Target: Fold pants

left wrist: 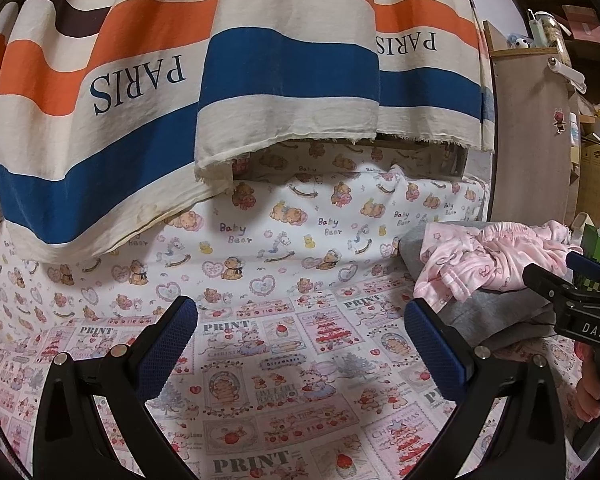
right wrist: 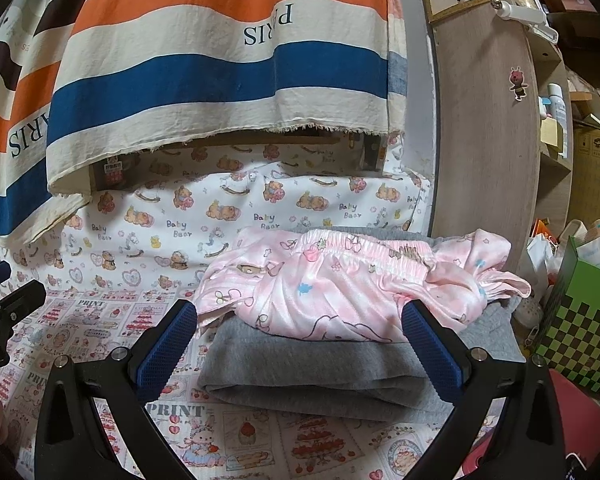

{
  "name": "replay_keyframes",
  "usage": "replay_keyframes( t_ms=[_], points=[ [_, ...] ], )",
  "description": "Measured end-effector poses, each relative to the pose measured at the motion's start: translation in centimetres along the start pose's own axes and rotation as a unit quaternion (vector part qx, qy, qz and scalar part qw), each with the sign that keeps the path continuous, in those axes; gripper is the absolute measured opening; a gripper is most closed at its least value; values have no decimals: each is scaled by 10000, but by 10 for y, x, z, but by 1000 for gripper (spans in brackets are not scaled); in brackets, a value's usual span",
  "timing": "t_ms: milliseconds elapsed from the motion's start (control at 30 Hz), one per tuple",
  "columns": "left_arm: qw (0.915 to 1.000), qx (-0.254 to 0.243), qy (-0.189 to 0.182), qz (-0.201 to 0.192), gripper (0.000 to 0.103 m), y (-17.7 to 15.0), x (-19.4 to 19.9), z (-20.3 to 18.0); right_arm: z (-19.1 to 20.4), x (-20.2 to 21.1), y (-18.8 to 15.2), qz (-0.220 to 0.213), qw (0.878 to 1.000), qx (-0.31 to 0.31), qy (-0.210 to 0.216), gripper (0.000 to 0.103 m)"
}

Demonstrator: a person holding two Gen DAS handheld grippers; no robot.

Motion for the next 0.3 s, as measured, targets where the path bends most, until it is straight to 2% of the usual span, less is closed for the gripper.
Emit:
replay_keyframes(
  t_ms=[300],
  points=[
    [10000, 23, 6, 20, 103, -1, 0, 2, 0, 0, 0, -2, 10000, 2, 1, 102]
  ],
)
Point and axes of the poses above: each gripper's, at about its wrist camera, not at the fingertips, and x roughly against the way its jaws point, z to its left, y to its top, the point moved 8 cm from there along -x, roughly the way its jaws point, and after that the axes turned 9 degrees about -y, right-handed, at the moved point
